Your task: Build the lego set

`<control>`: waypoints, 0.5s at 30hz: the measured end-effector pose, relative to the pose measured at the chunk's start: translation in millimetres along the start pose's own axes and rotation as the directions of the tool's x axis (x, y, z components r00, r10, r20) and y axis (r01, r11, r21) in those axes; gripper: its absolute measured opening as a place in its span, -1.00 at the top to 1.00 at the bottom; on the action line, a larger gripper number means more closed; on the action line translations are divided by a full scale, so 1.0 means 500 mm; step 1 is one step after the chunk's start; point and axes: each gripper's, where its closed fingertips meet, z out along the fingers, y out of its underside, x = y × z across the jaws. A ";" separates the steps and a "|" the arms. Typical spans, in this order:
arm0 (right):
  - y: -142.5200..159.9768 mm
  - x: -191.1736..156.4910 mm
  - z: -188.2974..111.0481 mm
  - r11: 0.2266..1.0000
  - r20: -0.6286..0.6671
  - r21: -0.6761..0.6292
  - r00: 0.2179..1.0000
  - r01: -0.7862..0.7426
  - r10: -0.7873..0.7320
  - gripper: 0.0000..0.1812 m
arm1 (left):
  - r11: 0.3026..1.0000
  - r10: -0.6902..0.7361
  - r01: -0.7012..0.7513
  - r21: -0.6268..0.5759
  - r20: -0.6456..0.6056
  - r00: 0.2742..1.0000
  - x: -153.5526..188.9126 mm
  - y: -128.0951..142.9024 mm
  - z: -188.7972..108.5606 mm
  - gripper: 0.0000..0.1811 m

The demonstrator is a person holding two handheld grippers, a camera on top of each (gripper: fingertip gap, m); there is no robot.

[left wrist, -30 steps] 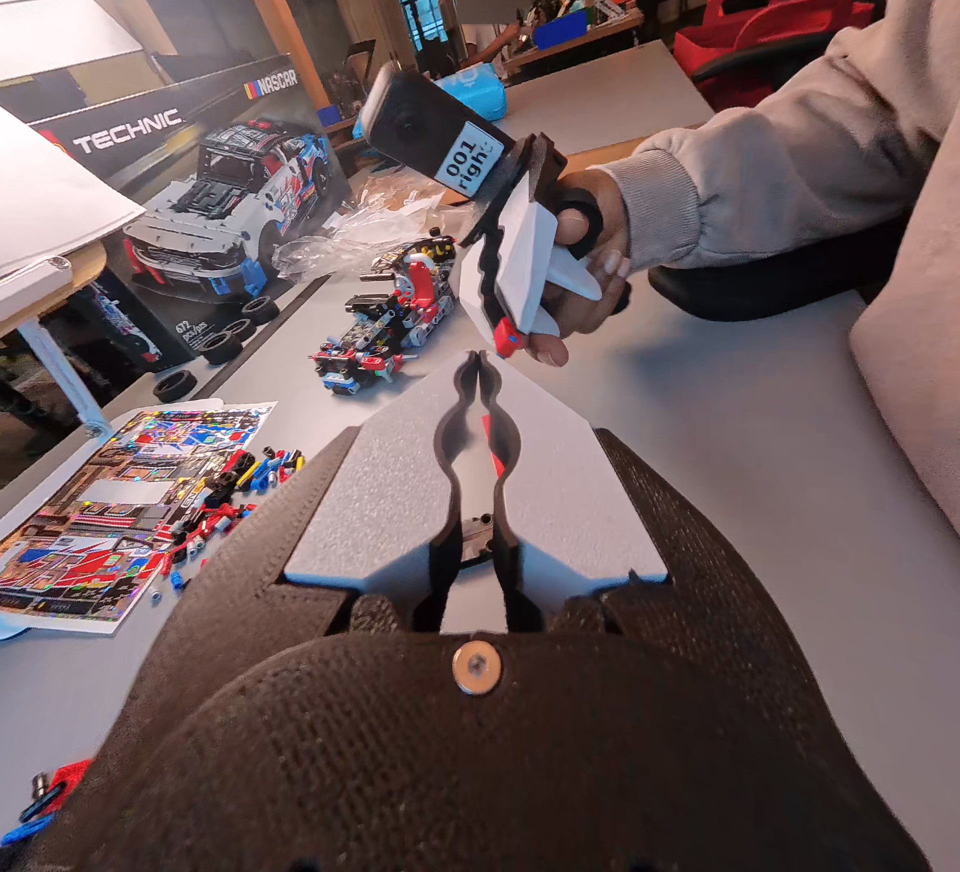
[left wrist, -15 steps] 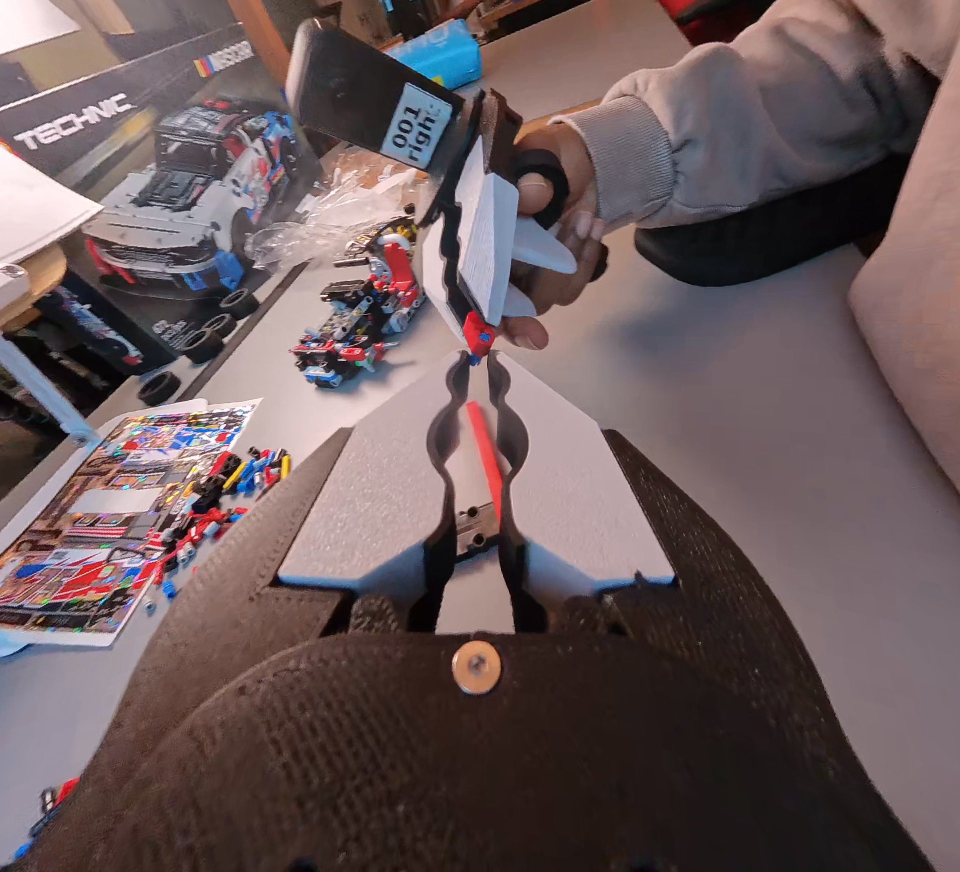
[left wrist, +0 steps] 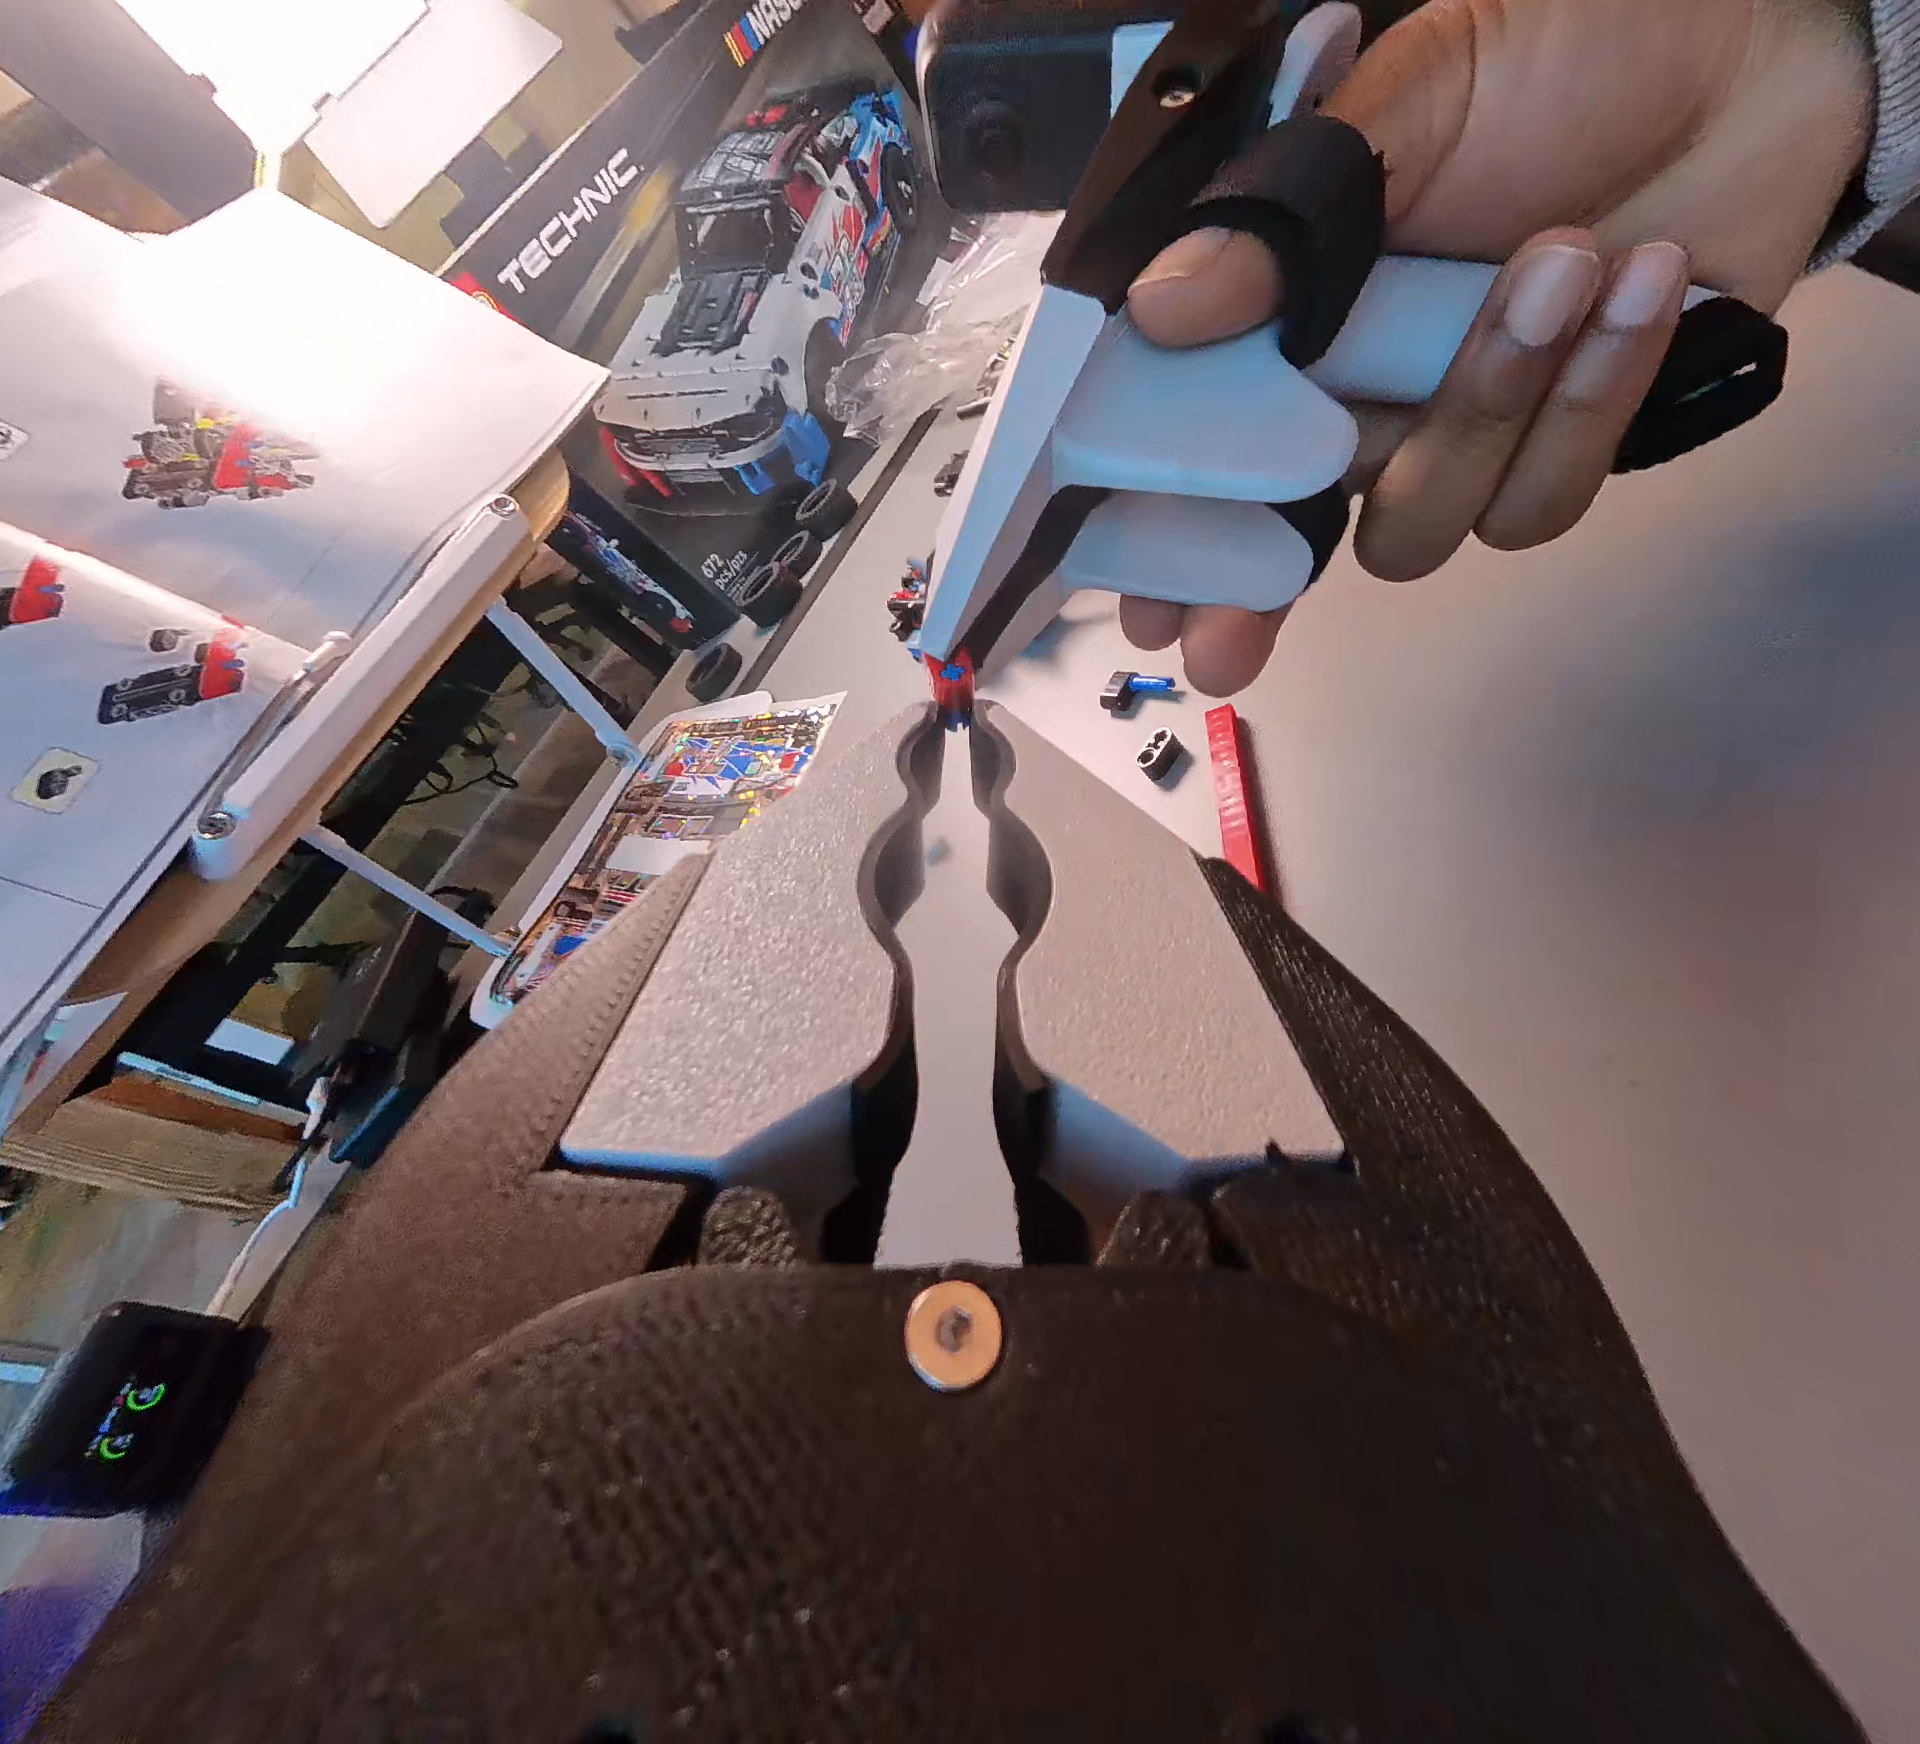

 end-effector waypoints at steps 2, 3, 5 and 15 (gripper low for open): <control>0.008 0.000 -0.004 0.997 -0.008 -0.052 0.998 0.059 -0.059 0.94 | 0.999 -0.030 0.032 0.033 -0.056 0.998 0.010 -0.002 -0.001 0.97; 0.016 -0.004 -0.008 0.989 0.005 -0.110 0.995 0.096 -0.096 0.94 | 0.995 -0.079 0.086 0.058 -0.119 0.990 0.020 -0.005 -0.004 0.96; 0.050 -0.013 -0.028 0.918 0.050 -0.306 0.967 0.253 -0.249 0.94 | 0.970 -0.214 0.236 0.058 -0.258 0.942 0.035 -0.004 -0.011 0.89; 0.185 0.130 -0.122 -0.109 0.318 -0.893 0.441 0.437 -0.839 0.93 | 0.925 -0.379 0.341 -0.167 -0.378 0.844 0.061 0.077 -0.006 0.89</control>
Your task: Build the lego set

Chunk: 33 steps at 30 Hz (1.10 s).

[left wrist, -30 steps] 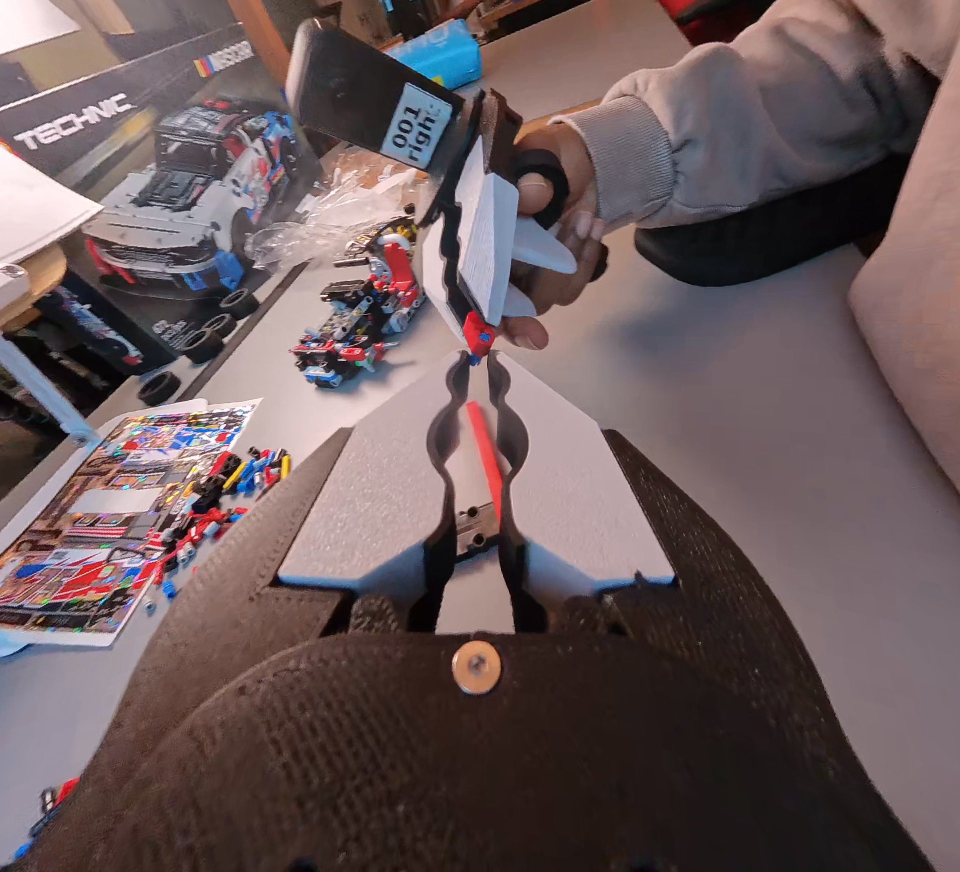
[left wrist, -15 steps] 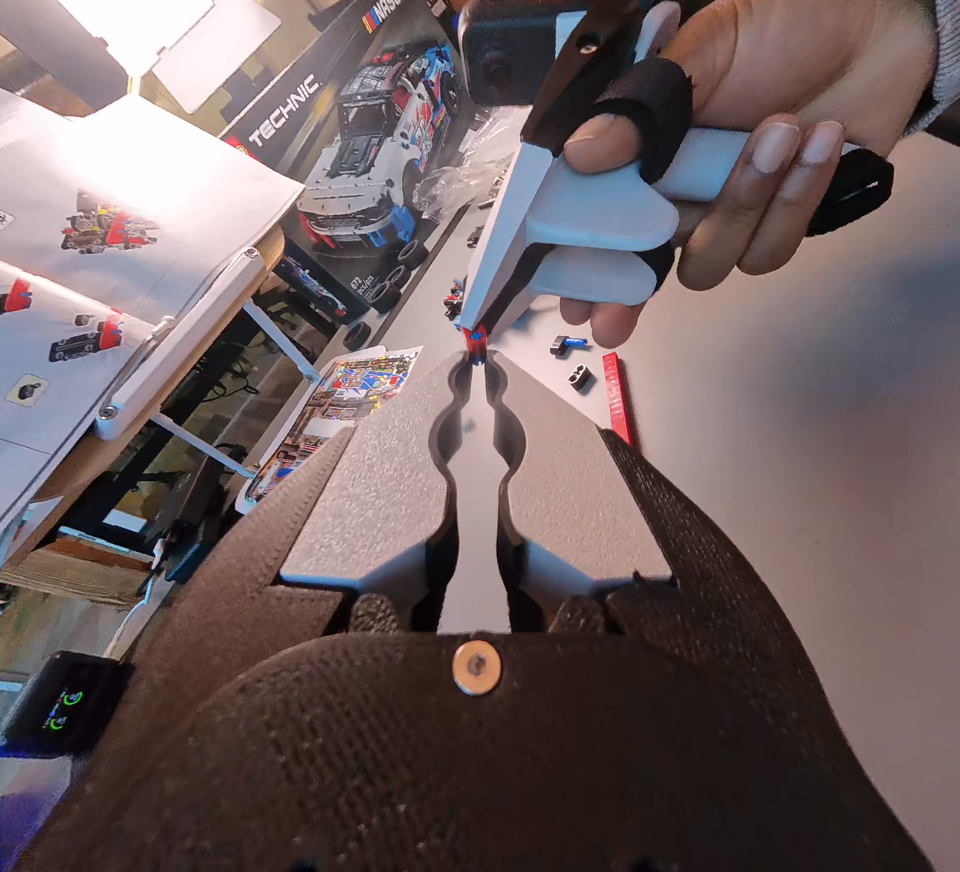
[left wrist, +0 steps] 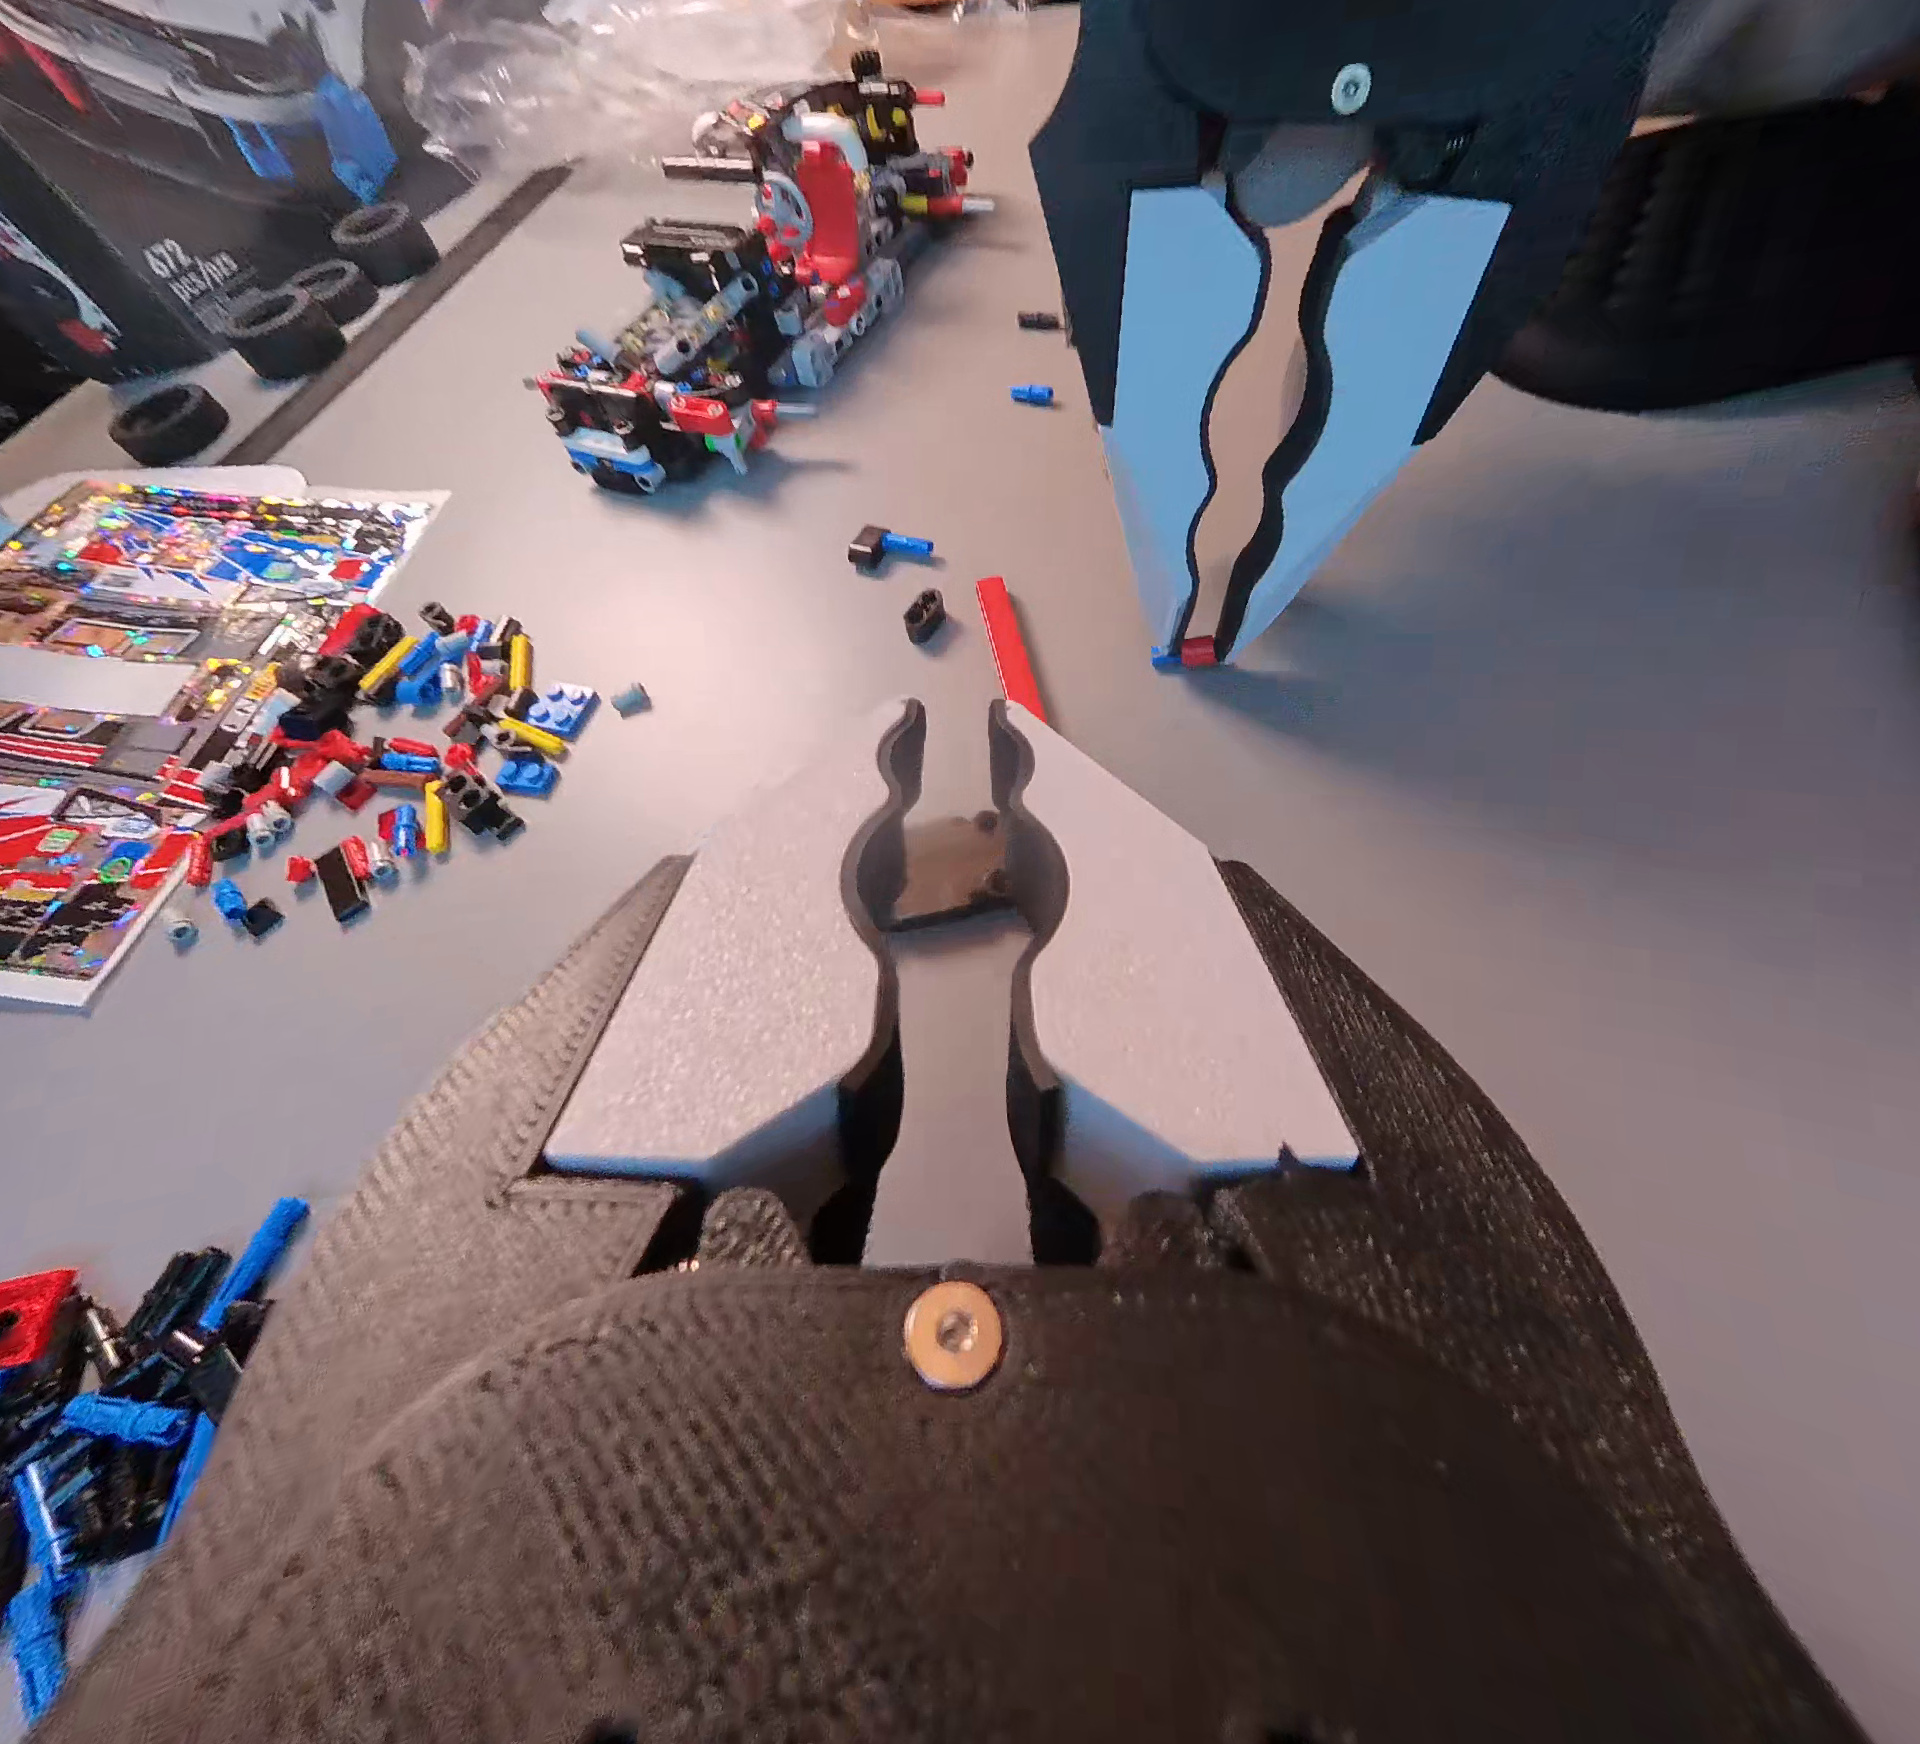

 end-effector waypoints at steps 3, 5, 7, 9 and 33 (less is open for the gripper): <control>-0.009 0.002 0.005 1.000 -0.009 -0.011 1.000 0.026 -0.026 0.88 | 0.999 -0.008 0.007 -0.042 -0.034 0.999 0.013 0.016 0.008 0.88; -0.016 0.002 0.009 1.000 -0.020 0.013 1.000 0.023 -0.023 0.80 | 0.998 -0.013 0.010 -0.056 -0.054 0.998 0.020 0.021 0.010 0.88; -0.020 0.005 0.005 0.999 -0.041 0.053 0.999 0.010 -0.008 0.77 | 0.998 -0.013 0.008 -0.068 -0.073 0.997 0.026 0.024 0.012 0.87; -0.018 0.012 -0.011 0.992 -0.062 0.121 0.998 -0.026 0.034 0.76 | 0.996 -0.012 0.005 -0.084 -0.083 0.996 0.030 0.028 0.011 0.87; -0.075 0.005 0.026 0.960 0.037 0.274 0.998 -0.054 0.045 0.95 | 0.960 -0.098 0.067 -0.272 -0.100 0.990 0.002 0.113 -0.004 0.36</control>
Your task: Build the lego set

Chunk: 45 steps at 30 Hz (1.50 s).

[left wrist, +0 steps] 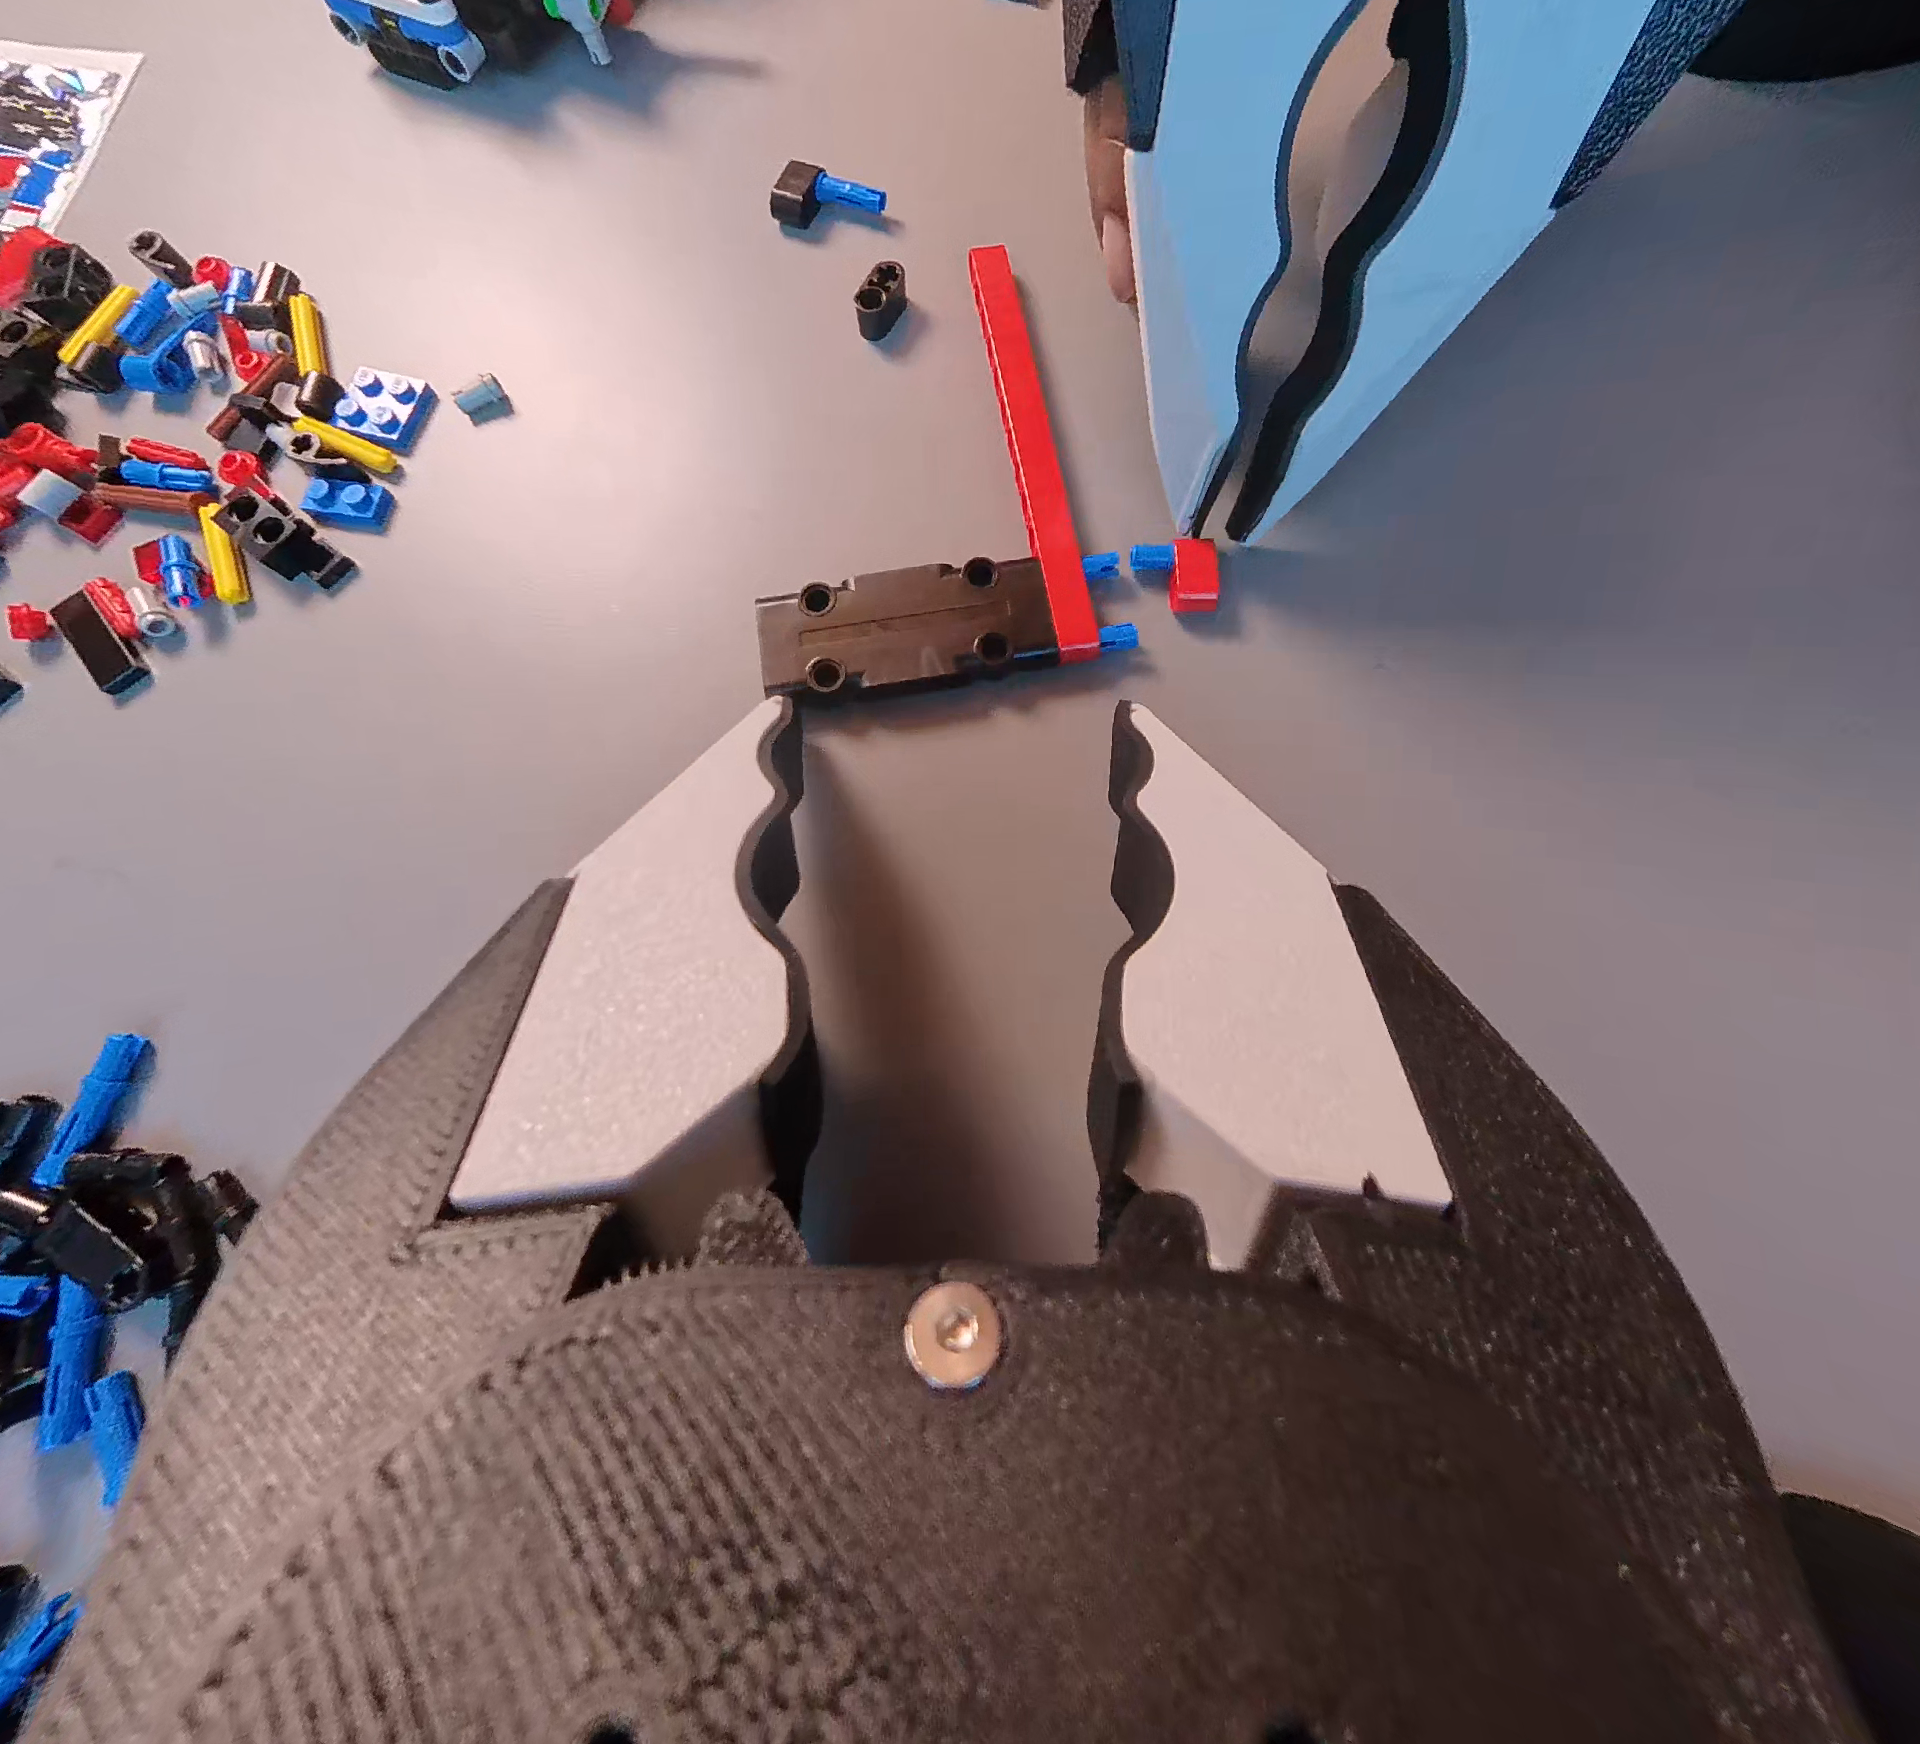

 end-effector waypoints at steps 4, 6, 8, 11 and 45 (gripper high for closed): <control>0.001 0.004 -0.021 0.999 -0.026 0.035 0.999 -0.024 0.025 0.90 | 1.000 0.014 -0.014 0.011 0.008 1.000 -0.005 -0.005 -0.003 0.35; -0.005 0.011 -0.025 0.997 -0.060 0.065 0.998 -0.031 0.034 0.85 | 1.000 0.030 -0.030 -0.001 0.004 1.000 -0.011 -0.002 0.000 0.33; -0.009 0.010 -0.018 0.997 -0.068 0.076 0.997 -0.015 0.020 0.81 | 0.999 0.042 -0.042 0.006 -0.013 0.999 -0.018 -0.006 0.004 0.32; -0.008 0.031 -0.017 0.998 -0.098 0.069 0.995 -0.012 0.018 0.78 | 0.999 0.041 -0.041 0.005 -0.048 0.998 -0.019 -0.005 0.008 0.33; -0.012 -0.001 -0.040 0.987 -0.053 0.158 0.998 -0.016 0.024 0.79 | 0.959 0.105 -0.171 0.225 0.279 0.955 -0.072 -0.094 -0.078 0.94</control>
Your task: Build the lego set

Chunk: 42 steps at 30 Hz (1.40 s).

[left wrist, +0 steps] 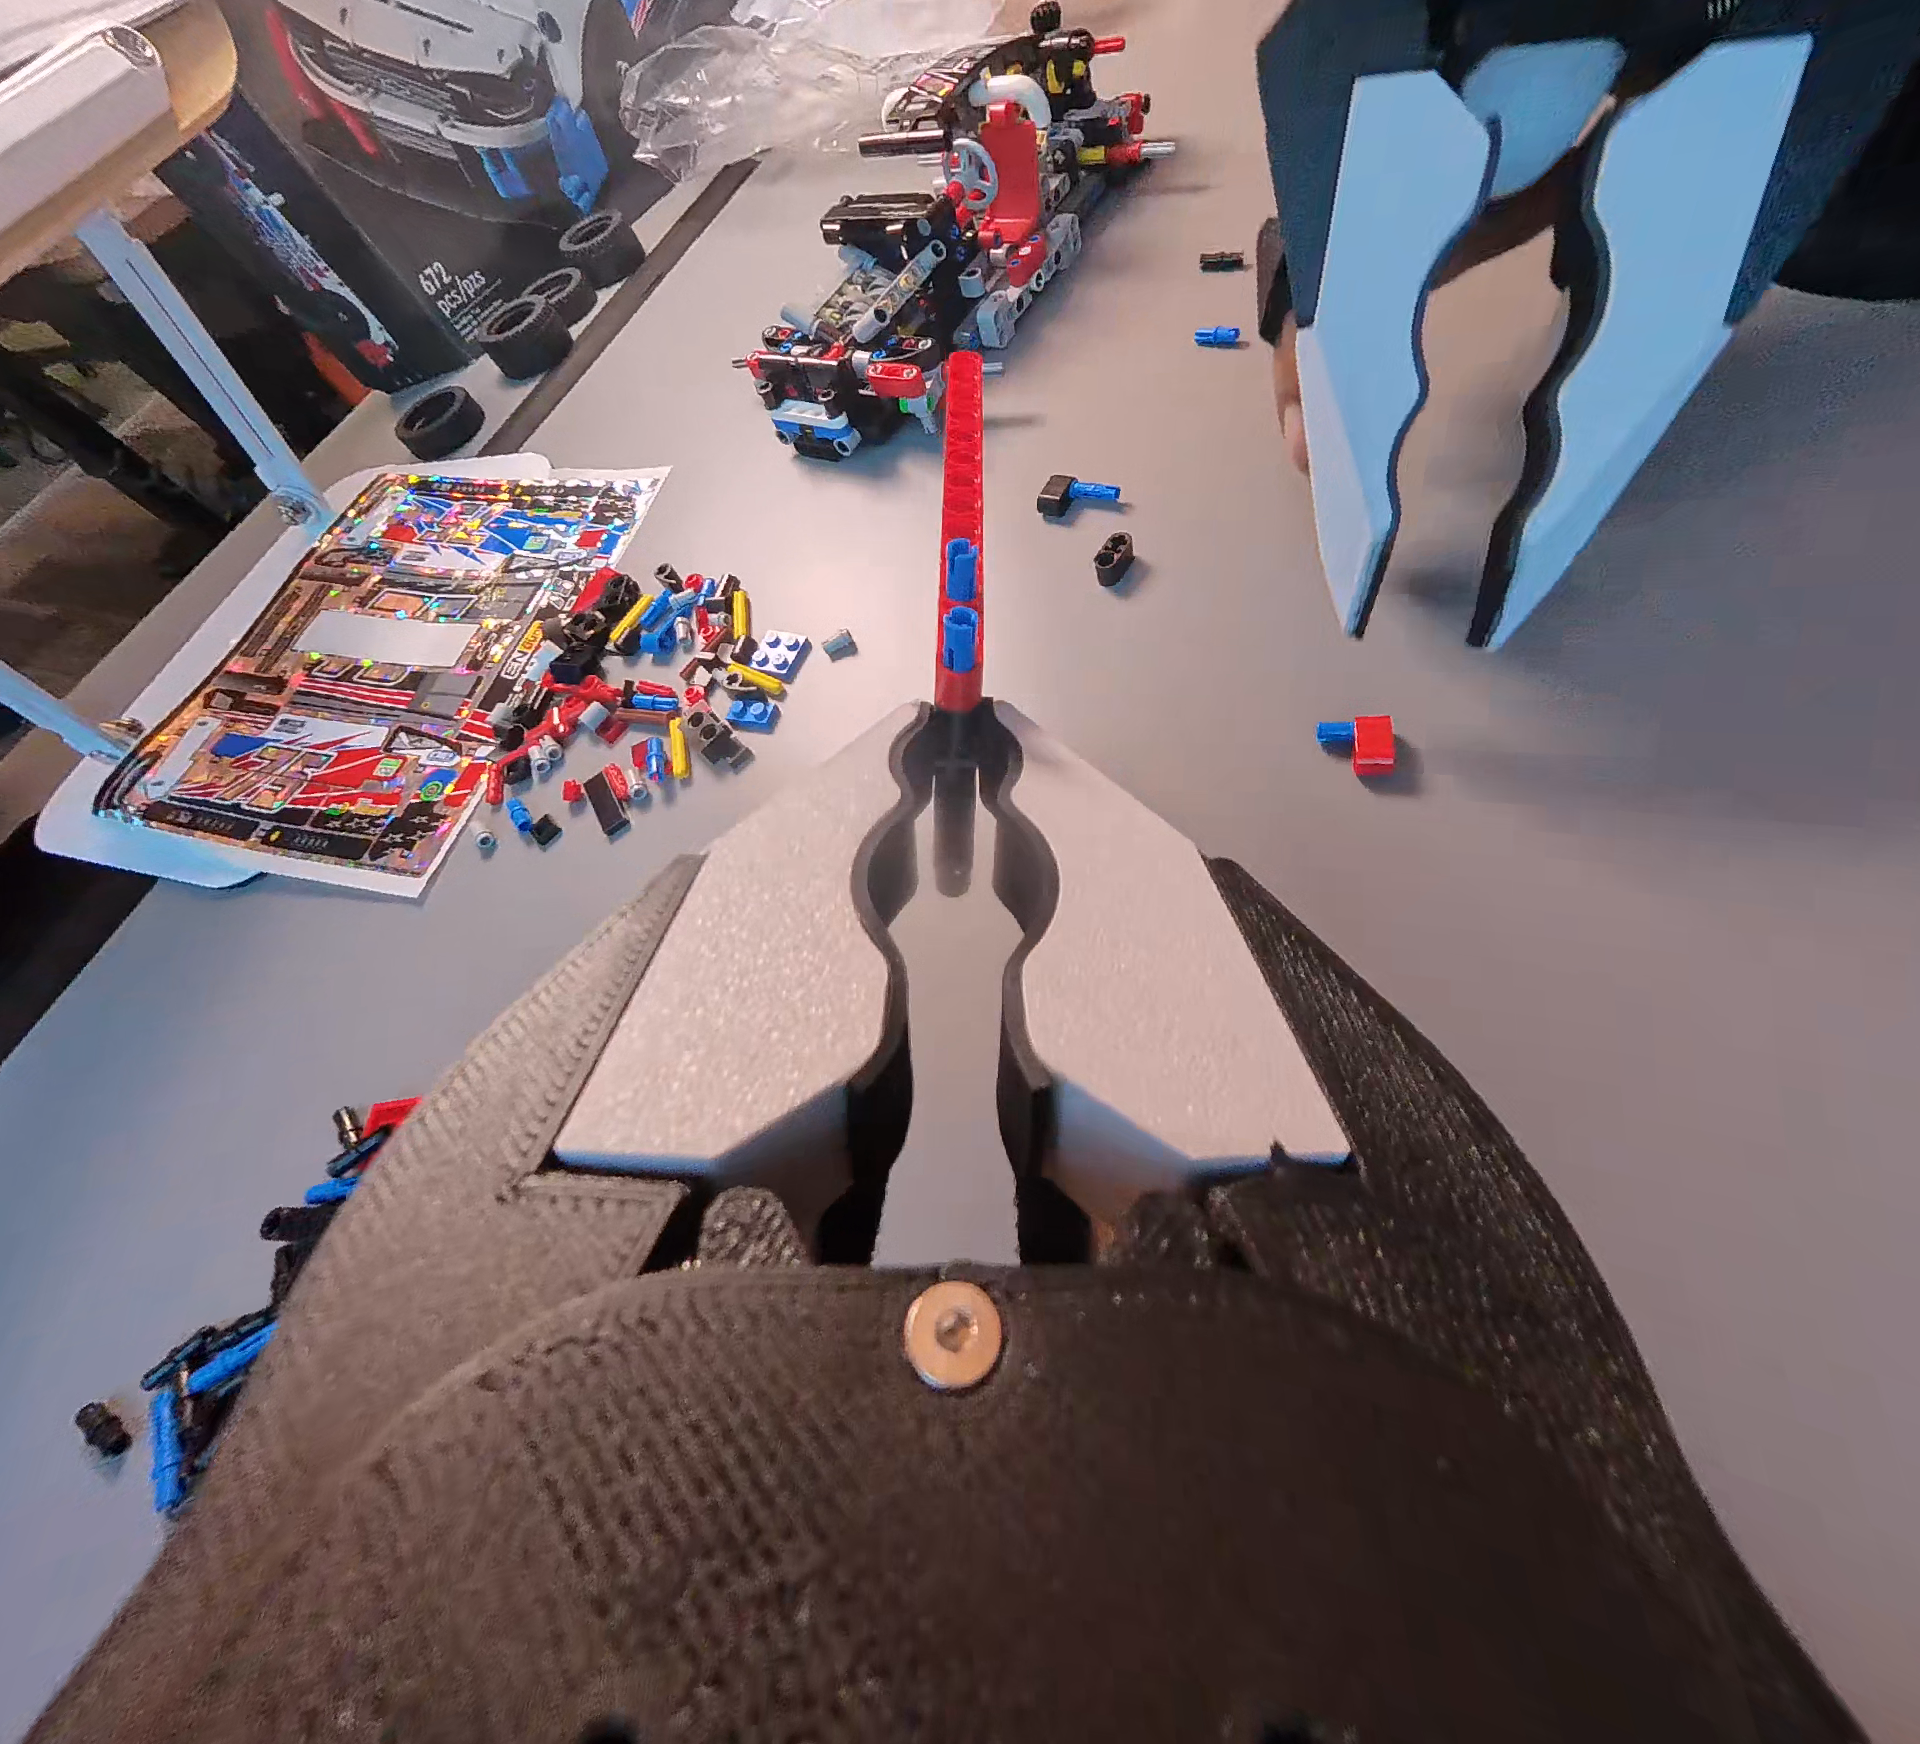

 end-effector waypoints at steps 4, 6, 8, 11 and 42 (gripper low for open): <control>-0.004 0.000 0.030 0.994 -0.037 -0.034 0.993 0.108 -0.109 0.77 | 1.000 -0.022 0.022 -0.020 -0.012 1.000 0.006 0.012 0.006 0.94; -0.001 0.001 0.040 0.987 -0.031 -0.068 0.989 0.144 -0.146 0.77 | 0.999 -0.030 0.029 -0.026 -0.024 0.999 0.011 0.015 0.007 0.94; 0.002 0.002 0.047 0.984 -0.015 -0.088 0.988 0.154 -0.156 0.79 | 0.999 -0.023 0.022 -0.034 -0.031 0.999 0.015 0.018 0.008 0.94; 0.004 0.008 0.052 0.983 -0.002 -0.102 0.988 0.151 -0.152 0.92 | 0.999 -0.024 0.022 -0.036 -0.054 0.998 0.026 0.018 0.011 0.94; -0.129 0.006 -0.128 0.816 0.525 0.200 0.762 -0.543 0.378 0.93 | 1.000 -0.004 0.009 0.016 -0.262 0.965 0.130 -0.011 0.025 0.94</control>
